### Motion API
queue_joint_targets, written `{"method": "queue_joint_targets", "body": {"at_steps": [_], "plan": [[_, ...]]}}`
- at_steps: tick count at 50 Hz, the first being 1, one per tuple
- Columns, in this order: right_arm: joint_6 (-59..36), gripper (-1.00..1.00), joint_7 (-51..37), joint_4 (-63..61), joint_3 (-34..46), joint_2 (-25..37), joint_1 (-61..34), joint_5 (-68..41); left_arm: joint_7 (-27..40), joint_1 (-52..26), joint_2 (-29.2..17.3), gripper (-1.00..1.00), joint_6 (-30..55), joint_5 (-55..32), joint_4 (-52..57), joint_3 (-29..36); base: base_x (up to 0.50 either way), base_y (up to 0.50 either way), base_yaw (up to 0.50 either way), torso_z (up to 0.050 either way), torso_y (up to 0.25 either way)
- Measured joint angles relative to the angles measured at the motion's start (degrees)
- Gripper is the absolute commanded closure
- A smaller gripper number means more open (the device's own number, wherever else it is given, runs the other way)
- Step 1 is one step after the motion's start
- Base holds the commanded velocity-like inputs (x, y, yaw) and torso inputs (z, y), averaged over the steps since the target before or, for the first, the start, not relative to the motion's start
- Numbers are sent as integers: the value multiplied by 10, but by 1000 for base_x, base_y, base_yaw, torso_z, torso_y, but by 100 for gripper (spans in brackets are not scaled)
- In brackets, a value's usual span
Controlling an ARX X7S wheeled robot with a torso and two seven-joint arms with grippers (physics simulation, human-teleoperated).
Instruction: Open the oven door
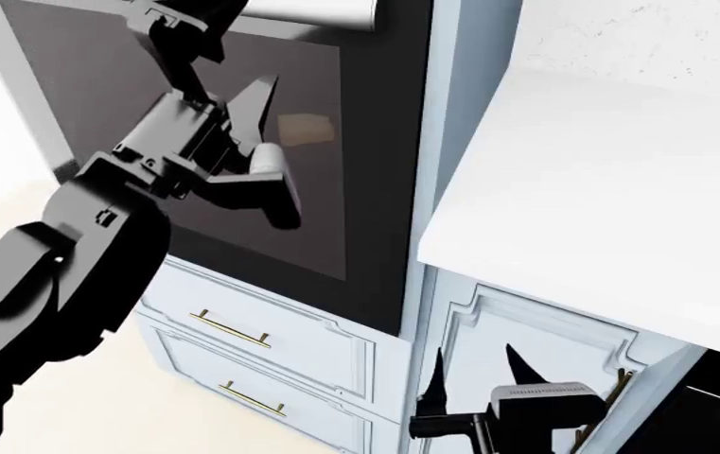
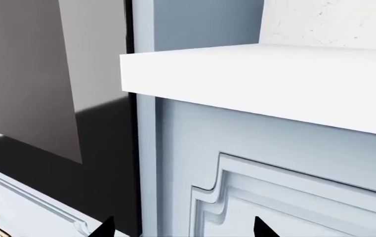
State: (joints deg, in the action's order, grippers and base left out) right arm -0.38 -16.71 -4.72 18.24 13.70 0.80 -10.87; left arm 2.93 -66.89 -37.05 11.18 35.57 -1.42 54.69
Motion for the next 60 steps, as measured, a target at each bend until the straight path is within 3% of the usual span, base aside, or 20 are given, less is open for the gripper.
{"method": "queue_joint_targets", "body": {"at_steps": [35,60], "plan": [[3,-100,-8,0,8,6,-1,-6,4,-21,27,-100,-8,-9,-61,1,0,0,0,0,0],[5,-100,-13,2,15,10,-2,-9,27,-56,81,-100,-37,-12,-168,14,0,0,0,0,0]]}}
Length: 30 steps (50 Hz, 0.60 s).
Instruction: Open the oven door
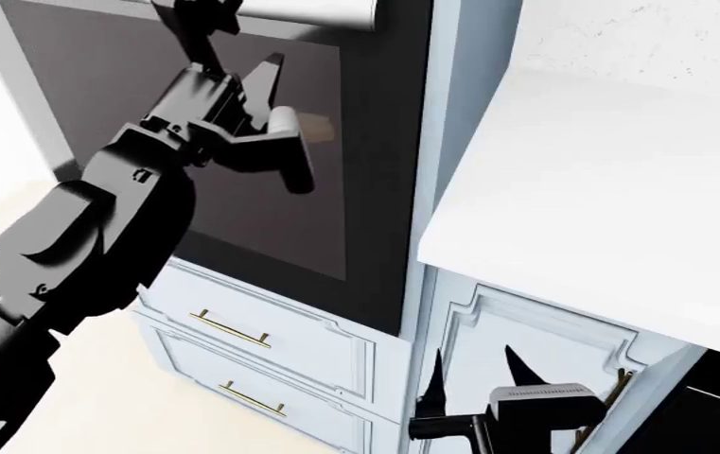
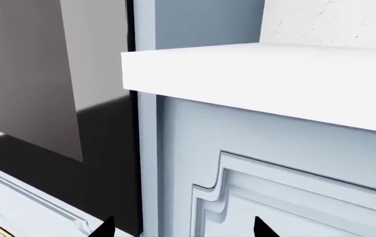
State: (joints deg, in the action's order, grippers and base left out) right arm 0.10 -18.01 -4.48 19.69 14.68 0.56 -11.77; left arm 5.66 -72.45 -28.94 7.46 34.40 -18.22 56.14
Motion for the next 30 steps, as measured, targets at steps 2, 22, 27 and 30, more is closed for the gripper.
{"method": "queue_joint_targets", "body": {"at_steps": [2,22,27,30], "plan": [[0,-100,0,1,0,0,0,0,2,-2,4,-100,-2,-1,-8,1,0,0,0,0,0],[2,-100,-5,1,5,3,0,-2,11,-16,26,-100,-6,-3,-44,1,0,0,0,0,0],[2,-100,-6,0,6,4,0,-3,13,-19,31,-100,-7,-4,-57,2,0,0,0,0,0],[2,-100,-6,0,7,5,0,-3,15,-21,35,-100,-8,-4,-64,3,0,0,0,0,0]]}}
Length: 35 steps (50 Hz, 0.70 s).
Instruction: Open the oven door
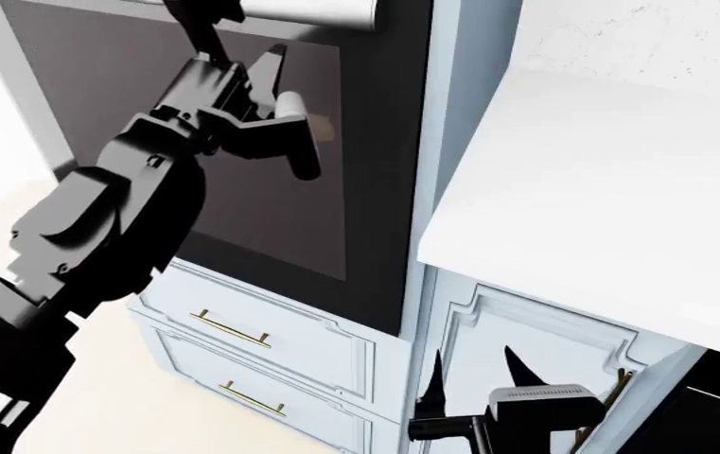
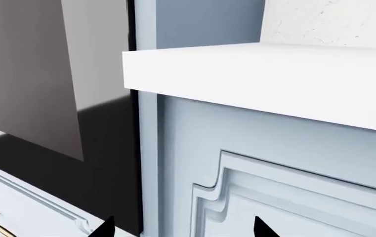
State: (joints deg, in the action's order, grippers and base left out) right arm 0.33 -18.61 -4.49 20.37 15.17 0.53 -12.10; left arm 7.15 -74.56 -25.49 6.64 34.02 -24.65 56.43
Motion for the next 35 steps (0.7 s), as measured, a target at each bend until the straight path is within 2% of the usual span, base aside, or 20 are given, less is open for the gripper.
{"method": "queue_joint_targets", "body": {"at_steps": [35], "plan": [[3,-100,-5,-1,5,5,-1,-7,14,-18,35,-100,-20,-2,-60,11,0,0,0,0,0]]}}
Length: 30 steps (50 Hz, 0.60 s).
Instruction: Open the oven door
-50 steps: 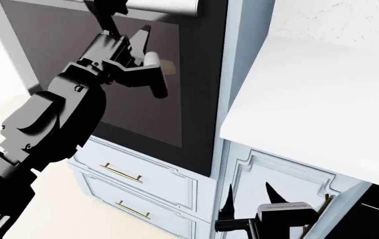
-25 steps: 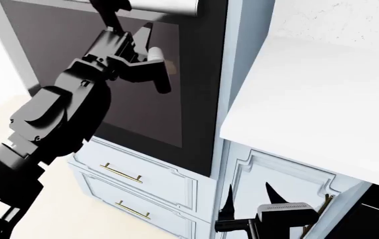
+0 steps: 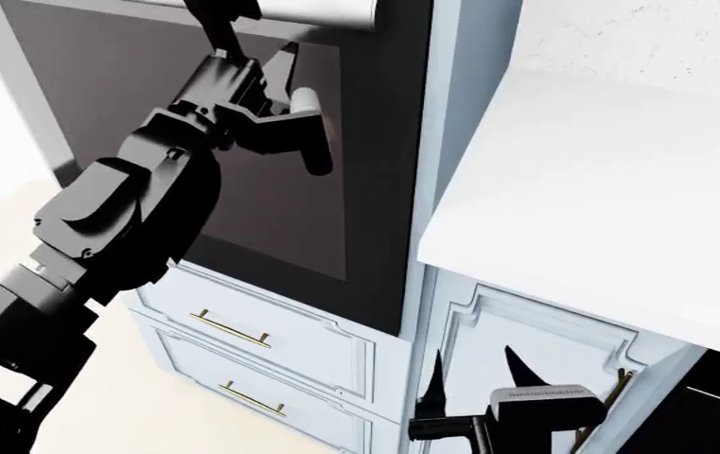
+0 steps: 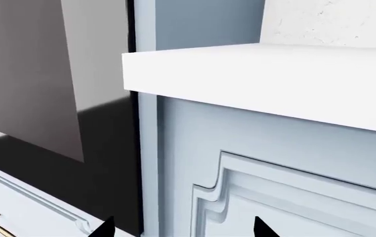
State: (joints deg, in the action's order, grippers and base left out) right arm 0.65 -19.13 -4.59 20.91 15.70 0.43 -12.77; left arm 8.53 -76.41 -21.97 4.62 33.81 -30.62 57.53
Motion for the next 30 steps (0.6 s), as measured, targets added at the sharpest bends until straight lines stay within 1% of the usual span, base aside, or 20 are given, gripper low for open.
{"method": "queue_joint_targets", "body": {"at_steps": [30], "plan": [[2,-100,-5,-2,5,4,0,-4,23,-30,29,-100,-11,7,-56,6,0,0,0,0,0]]}}
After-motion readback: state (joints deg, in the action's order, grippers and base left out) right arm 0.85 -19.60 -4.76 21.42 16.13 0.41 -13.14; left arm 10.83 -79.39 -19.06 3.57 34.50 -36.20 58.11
